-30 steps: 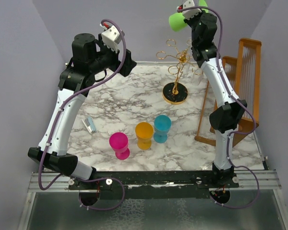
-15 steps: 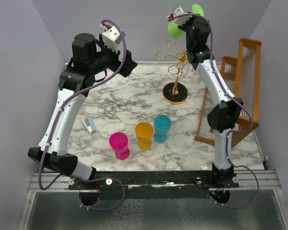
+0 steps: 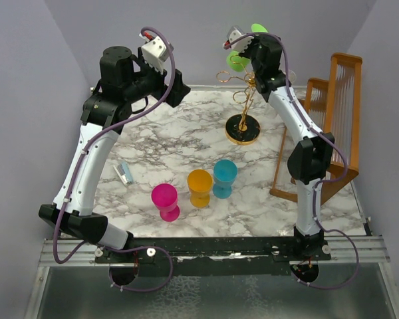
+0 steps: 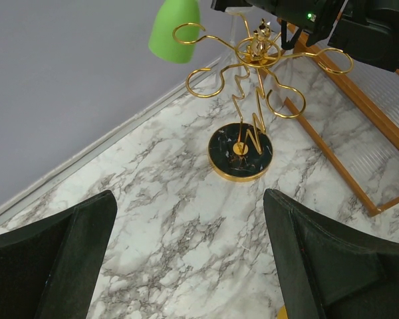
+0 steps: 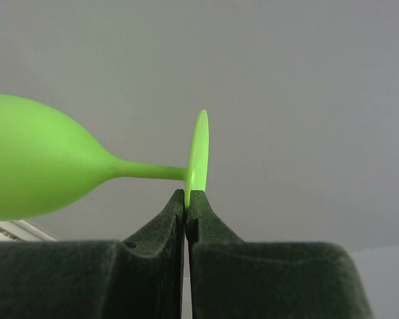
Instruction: Place the wine glass upside down on the wine glass rack
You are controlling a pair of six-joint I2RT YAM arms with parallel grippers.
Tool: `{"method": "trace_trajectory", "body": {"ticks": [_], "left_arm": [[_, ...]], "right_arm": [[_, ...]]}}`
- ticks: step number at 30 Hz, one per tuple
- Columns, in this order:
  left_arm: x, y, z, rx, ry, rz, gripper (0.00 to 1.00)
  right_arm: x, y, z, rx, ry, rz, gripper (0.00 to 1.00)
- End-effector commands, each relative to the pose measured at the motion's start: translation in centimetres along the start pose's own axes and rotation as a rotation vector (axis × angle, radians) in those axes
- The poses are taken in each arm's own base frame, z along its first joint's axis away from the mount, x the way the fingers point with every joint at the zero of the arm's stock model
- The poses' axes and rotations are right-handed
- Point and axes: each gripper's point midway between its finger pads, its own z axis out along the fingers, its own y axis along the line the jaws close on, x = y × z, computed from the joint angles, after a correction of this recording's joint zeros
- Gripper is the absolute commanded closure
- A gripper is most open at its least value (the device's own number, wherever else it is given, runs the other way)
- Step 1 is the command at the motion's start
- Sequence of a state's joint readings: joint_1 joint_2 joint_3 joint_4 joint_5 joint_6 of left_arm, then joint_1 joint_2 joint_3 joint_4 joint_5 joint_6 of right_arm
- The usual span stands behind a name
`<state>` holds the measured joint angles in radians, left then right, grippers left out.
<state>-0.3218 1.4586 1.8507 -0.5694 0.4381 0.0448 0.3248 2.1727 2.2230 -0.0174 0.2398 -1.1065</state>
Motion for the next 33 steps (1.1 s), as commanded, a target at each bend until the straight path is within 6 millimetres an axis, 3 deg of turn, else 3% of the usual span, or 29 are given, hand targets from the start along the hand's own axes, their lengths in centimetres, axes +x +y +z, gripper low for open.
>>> {"method": "trace_trajectory", "body": {"ticks": [1,18,33], "left_arm": [[-1.1,-0.5,-0.8,0.021,-0.037,0.031,0.05],[-1.1,-0.8,-1.2,0.028,-0.038,0.038,0.05],[-1.3,-1.0,-1.3,0.036,-0.045,0.037,0.05]], "right_arm": [[-3.2,-2.5,-1.3,-0.004,-0.119,-0.035,0.99],[-4.4,-1.2,-2.2,-0.083,-0.212,-0.180,0.99],[-4.3,0.0,-3.2,-0.159,-0.236,-0.327,0.99]]}}
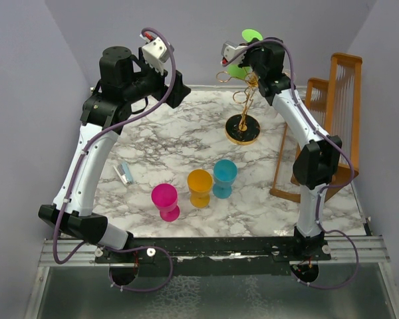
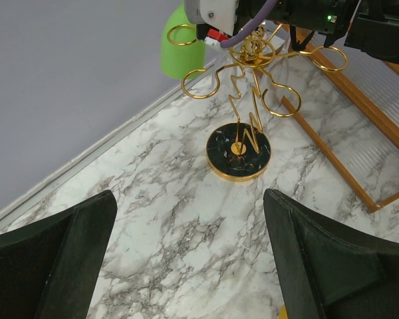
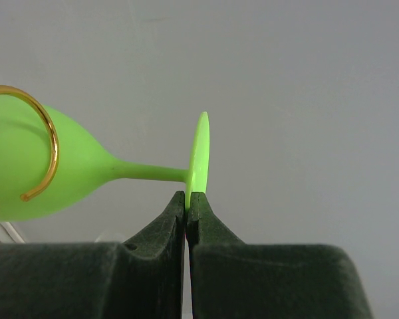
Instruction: Place the wine glass upside down on the wine glass rack
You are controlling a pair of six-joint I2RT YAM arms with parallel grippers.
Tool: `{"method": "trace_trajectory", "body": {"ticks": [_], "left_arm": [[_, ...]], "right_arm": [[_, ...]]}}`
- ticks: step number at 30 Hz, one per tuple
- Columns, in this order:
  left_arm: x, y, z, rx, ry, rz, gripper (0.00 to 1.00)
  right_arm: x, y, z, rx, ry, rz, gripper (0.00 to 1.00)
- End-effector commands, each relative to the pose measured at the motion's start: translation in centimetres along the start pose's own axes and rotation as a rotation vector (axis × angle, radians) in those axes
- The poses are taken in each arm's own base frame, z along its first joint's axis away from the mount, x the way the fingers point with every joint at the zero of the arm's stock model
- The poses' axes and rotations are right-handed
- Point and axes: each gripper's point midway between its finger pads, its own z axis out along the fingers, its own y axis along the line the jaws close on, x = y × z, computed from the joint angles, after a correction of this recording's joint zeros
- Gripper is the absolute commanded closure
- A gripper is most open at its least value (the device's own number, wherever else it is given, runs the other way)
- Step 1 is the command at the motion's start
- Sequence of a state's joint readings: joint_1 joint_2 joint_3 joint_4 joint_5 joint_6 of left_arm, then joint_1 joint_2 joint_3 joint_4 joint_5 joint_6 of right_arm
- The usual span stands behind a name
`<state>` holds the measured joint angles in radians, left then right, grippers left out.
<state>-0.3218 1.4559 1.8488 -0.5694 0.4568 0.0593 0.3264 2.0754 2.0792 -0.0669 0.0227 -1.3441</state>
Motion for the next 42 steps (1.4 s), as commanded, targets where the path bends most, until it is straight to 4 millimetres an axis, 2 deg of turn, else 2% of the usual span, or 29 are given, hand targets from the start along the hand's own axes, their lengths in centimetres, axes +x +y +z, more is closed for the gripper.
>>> {"method": "trace_trajectory", "body": {"ticks": [1,10,24,34,42], "left_arm": [[-1.2,-0.7,-1.2,0.017,-0.041,0.022,0.05],[-1.4,-0.8,-1.3,0.021,-0.046,0.025,0.05],[-1.5,-0.9,-1.3,0.026,-0.049,0.024,0.05],[-1.3,-0.9,-1.2,0.026,-0.046,0.025,0.05],[-1.3,-0.9,-1.3,0.028,-0.047,0.025,0.05]], "right_arm": [[-1.6,-2.3,-1.8,-0.010,-0.053,-0.090,0.99],[-2.0,-1.0,-2.3,-0.093,-0.079,-0.145,0.99],[-2.4,0.1,-3.0,-0.168,-0.111,-0.187,0.99],[-2.7,1.0,-3.1,-0.203,-0.134,-0.168,0.99],[-3.7,1.0,-3.6,-0.226,-0.183,-0.124,0.99]]}}
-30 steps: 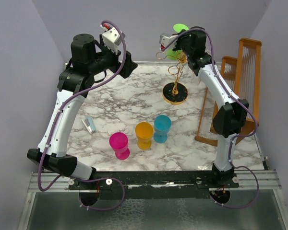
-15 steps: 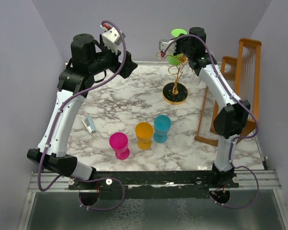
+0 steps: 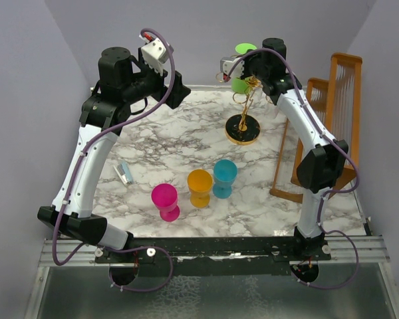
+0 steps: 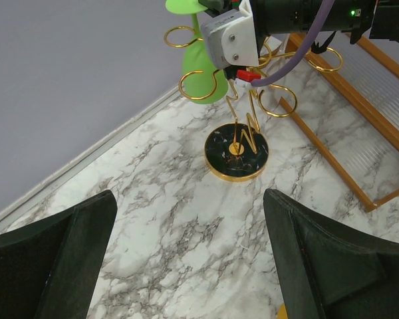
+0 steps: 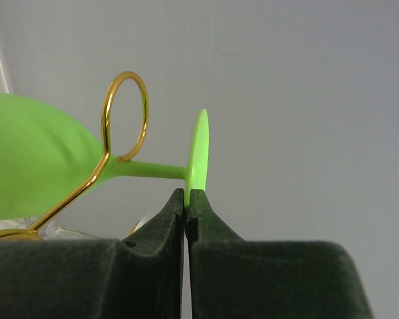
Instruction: Place the wine glass upside down on the wine glass rack
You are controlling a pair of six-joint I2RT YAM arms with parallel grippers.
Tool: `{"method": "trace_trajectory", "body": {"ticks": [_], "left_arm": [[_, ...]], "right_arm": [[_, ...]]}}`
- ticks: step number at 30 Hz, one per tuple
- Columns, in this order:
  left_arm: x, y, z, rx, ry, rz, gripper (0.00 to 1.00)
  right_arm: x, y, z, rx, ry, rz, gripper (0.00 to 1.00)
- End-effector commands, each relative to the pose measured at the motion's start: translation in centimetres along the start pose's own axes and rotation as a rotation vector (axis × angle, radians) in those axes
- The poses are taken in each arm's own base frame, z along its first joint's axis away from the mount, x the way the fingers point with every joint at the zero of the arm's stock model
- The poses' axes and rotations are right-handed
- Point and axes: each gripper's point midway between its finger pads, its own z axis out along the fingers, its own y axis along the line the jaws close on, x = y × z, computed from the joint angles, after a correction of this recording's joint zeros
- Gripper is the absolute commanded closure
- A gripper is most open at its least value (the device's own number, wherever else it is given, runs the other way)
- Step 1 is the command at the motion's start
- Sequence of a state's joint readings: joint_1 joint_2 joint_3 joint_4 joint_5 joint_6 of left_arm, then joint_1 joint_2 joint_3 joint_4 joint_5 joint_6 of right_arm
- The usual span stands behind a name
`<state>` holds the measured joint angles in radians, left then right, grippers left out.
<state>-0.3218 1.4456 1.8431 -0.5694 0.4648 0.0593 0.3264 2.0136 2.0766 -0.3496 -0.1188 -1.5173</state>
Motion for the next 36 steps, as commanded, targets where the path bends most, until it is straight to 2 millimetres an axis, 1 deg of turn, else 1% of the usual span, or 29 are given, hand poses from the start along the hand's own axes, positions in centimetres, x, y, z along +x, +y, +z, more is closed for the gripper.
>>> {"method": "trace_trajectory", "body": {"ticks": [1,12,16,28,36], "left_arm": [[-1.2,-0.7,-1.0,0.021,-0.043,0.023,0.05],[-1.2,-0.7,-1.0,0.023,-0.043,0.024,0.05],[-1.2,-0.7,-1.1,0.024,-0.042,0.024,0.05],[-1.3,-0.8,-1.1,0.026,-0.044,0.027,0.05],[-1.3,-0.9,-1.2,0.028,-0.045,0.027,0.05]], "right_arm": [[-1.8,-2.1,-1.8,0.018,-0.069,0.028,0.99],[-2.5,-1.9,-1.4,0.020,-0.093,0.041,0.99],[-2.8,-2.2,-1.4,0.028,-0.098,0.038,0.99],[-3.3,-2.6,-2.2,0.000,-0.116,-0.010,0.99],[-3.8,-1.8,-1.9,-0.011,-0.126,-0.015,0.99]]}}
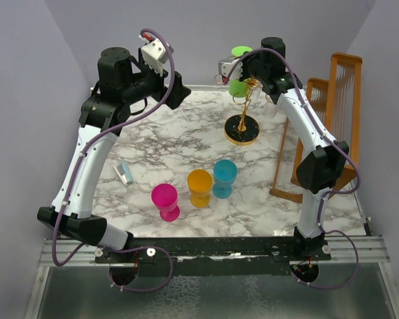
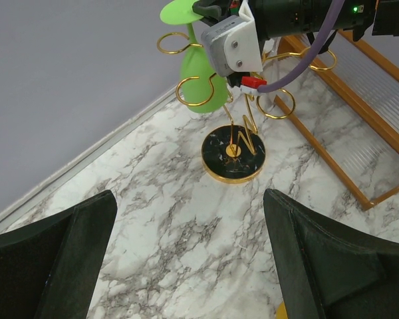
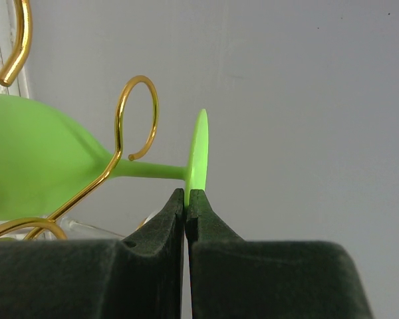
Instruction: Place the wine glass upside down on the wine glass rack
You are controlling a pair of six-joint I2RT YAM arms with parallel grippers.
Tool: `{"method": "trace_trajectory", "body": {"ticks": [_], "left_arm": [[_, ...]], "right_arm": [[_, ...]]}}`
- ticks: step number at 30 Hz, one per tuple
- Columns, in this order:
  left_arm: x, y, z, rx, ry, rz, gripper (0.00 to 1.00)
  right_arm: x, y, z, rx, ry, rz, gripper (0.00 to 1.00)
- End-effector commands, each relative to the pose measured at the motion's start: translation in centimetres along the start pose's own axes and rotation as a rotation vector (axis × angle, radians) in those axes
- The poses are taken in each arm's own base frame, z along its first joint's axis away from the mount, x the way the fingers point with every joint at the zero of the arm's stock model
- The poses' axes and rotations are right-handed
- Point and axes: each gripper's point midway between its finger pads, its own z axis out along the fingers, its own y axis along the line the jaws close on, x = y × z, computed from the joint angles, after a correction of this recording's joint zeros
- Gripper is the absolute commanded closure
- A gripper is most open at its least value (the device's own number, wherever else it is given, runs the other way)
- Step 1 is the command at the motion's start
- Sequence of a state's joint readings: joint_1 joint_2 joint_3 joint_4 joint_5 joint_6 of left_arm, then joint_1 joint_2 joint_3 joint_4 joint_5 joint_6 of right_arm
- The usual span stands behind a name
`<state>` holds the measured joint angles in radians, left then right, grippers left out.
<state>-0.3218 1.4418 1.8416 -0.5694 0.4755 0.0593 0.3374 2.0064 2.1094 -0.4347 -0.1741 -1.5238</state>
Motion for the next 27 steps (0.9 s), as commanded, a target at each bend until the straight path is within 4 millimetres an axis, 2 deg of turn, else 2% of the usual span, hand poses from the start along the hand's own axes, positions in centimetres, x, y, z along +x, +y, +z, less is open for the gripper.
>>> {"method": "trace_trajectory", "body": {"ticks": [1,17,27], "left_arm": [[-1.3,-0.7,-1.1,0.019,-0.043,0.025,0.05],[-1.5,-0.8,-1.3,0.024,-0.048,0.028,0.05],[-1.3,-0.8,-1.2,0.025,-0.045,0.027,0.05]], "right_arm": [[-2.3,-2.0,-1.3,0.037,-0.062,-0.016,0.99],[-3.0,-2.3,-0.6,0.067,-0.069,-0.015,0.99],[-3.4,-1.8,0.4,0.081,-0.051,-0.017,0.99]]}}
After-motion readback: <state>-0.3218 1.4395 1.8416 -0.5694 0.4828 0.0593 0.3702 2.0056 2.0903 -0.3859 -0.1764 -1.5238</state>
